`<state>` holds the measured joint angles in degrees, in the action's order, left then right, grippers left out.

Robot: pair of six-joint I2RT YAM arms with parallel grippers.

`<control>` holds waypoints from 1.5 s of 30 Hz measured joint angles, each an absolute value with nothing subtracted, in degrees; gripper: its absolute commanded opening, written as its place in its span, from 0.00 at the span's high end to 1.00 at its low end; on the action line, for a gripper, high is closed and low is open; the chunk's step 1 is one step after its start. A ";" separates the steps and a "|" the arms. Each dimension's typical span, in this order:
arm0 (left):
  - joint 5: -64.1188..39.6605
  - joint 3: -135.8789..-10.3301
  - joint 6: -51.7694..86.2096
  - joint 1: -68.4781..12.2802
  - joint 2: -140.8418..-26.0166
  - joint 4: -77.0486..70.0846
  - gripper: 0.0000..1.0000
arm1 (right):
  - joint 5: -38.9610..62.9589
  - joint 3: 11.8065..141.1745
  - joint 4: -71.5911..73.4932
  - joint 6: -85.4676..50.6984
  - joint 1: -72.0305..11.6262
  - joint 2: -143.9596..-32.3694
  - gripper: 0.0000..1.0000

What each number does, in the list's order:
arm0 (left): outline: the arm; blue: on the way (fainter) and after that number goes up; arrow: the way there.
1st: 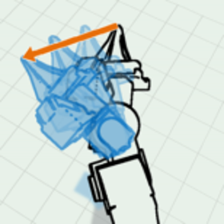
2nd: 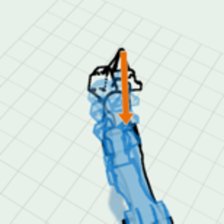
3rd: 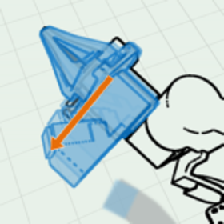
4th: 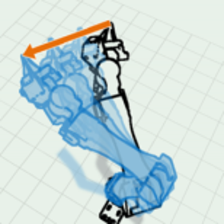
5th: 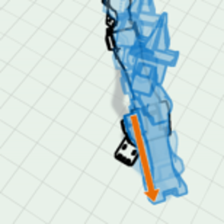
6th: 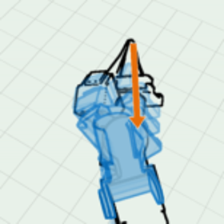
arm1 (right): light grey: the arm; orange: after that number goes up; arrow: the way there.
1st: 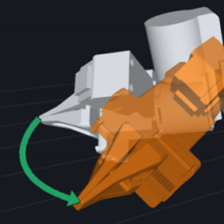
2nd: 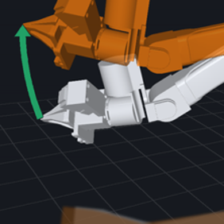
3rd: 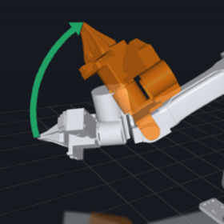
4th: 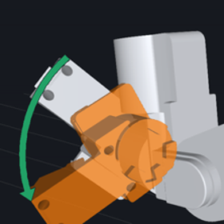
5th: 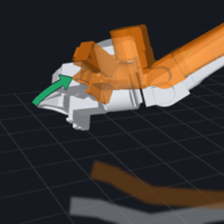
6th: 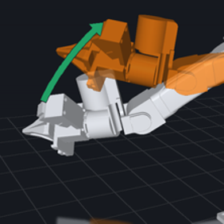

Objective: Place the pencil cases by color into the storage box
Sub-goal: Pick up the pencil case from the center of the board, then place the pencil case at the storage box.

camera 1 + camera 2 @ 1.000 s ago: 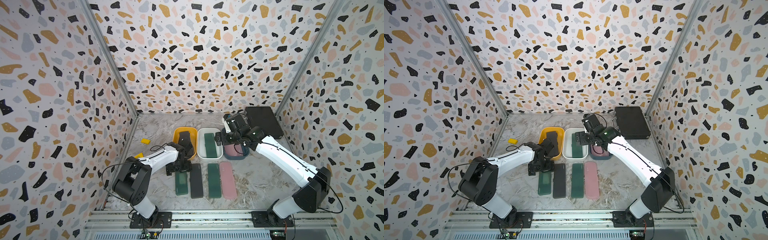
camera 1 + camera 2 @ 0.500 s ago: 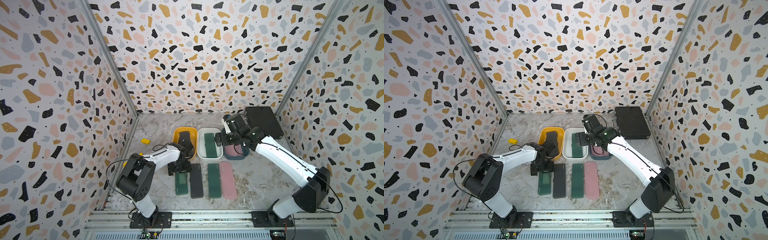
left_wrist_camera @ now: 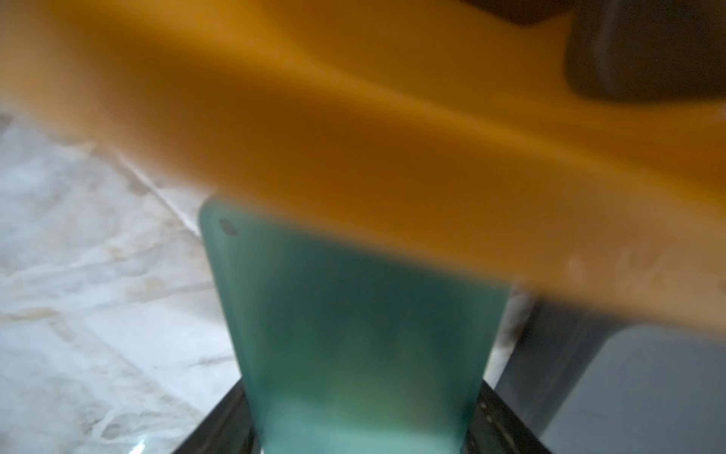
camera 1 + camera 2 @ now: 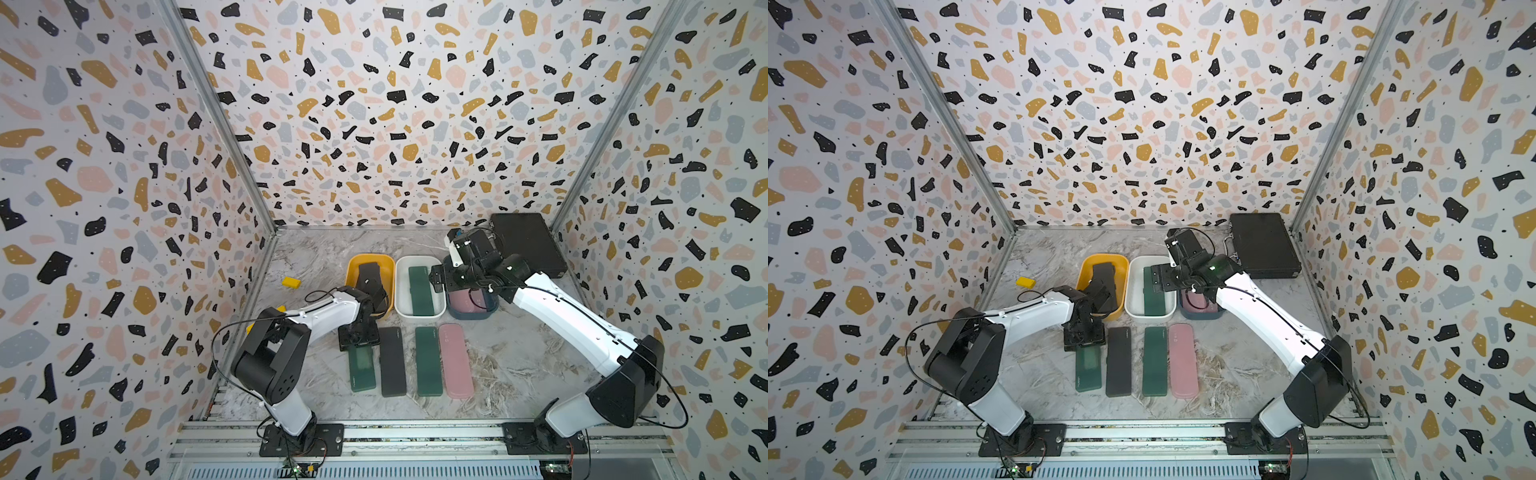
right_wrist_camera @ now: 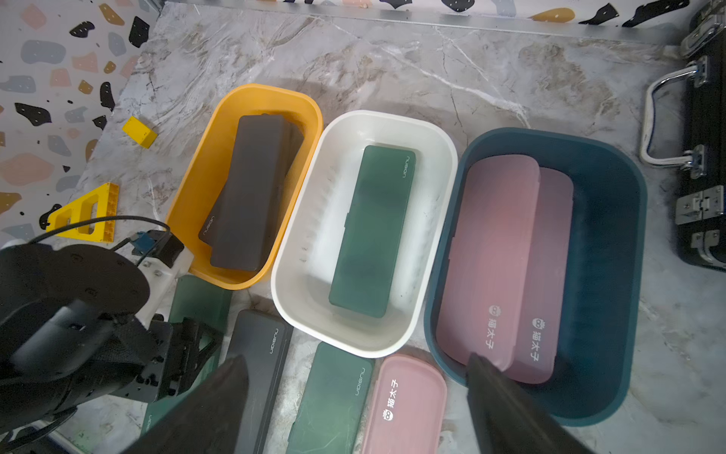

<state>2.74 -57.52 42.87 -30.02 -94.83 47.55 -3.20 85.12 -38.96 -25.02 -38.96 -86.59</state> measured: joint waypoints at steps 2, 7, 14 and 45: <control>2.92 -56.90 42.92 -30.02 -92.79 48.42 0.35 | -3.16 85.12 -38.96 -25.02 -38.96 -86.17 0.09; 3.11 -55.70 43.16 -30.02 -87.66 51.03 0.35 | -2.92 85.10 -39.00 -25.02 -38.96 -85.06 0.09; 3.11 -56.51 43.18 -30.11 -81.65 56.38 0.36 | -2.17 85.10 -39.40 -25.04 -38.94 -83.59 0.09; 3.07 -113.80 34.87 -35.18 -110.76 70.87 0.36 | 0.95 78.32 -46.04 -23.92 -29.67 -76.97 0.09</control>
